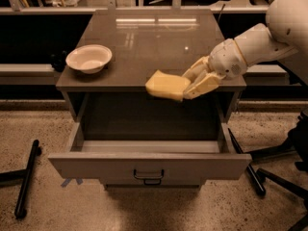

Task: Place sponge into top drawer

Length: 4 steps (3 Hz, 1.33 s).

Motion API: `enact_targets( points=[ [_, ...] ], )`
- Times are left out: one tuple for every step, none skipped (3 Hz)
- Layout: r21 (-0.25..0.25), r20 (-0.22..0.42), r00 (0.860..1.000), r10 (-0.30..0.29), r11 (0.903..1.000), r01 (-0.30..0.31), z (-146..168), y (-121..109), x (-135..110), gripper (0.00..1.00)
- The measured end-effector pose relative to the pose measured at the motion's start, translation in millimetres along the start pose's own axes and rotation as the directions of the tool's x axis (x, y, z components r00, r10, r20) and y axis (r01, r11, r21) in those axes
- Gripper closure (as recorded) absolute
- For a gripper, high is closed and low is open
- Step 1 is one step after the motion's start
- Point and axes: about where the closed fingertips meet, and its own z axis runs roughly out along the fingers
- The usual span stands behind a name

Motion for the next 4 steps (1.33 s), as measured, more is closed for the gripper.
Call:
enact_targets(
  points=[
    [-0.038, -0.005, 1.000, -0.005, 0.9993, 0.004, 2.3, 8.7, 1.8, 1.00],
    [-0.043, -0.022, 1.000, -0.005, 0.9991, 0.004, 8.2, 7.5, 2.6, 1.00],
    [-0.063, -0.058, 0.998, 0.035, 0.9973, -0.039, 30.4, 13.1, 18.9, 1.00],
    [-0.080, -0.076, 0.993, 0.086, 0.9925, -0.092, 50.3, 20.2, 36.7, 1.00]
  ],
)
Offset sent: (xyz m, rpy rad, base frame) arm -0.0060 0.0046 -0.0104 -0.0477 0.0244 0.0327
